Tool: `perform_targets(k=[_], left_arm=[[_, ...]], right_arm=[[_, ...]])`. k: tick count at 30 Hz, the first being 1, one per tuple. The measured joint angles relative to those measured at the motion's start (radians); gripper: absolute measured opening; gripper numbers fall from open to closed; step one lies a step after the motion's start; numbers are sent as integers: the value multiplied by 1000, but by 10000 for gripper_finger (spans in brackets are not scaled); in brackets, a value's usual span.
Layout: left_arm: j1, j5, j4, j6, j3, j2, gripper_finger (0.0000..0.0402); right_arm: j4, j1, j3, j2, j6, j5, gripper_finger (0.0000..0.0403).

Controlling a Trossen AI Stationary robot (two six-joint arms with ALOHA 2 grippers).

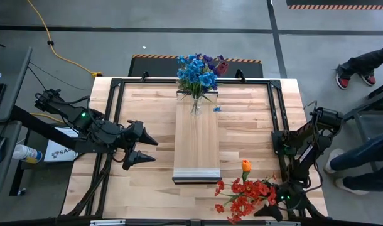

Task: Pick and place flowers into a vace then onto a shelf
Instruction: Put the transparent vase on the shelf

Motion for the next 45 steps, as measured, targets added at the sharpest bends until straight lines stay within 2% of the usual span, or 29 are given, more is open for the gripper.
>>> perform_targets(k=[4,12,28,45], left_arm=[[0,0,0,1,0,0,369],[0,0,0,1,0,0,369],[0,0,-2,1,0,0,369],[0,0,-9,1,0,0,369]], right_arm=[[6,4,0,0,-6,-17,347],[12,5,0,0,-41,54,349],[28,-5,0,0,-58,114,349],[40,-7,0,0,-50,105,349]])
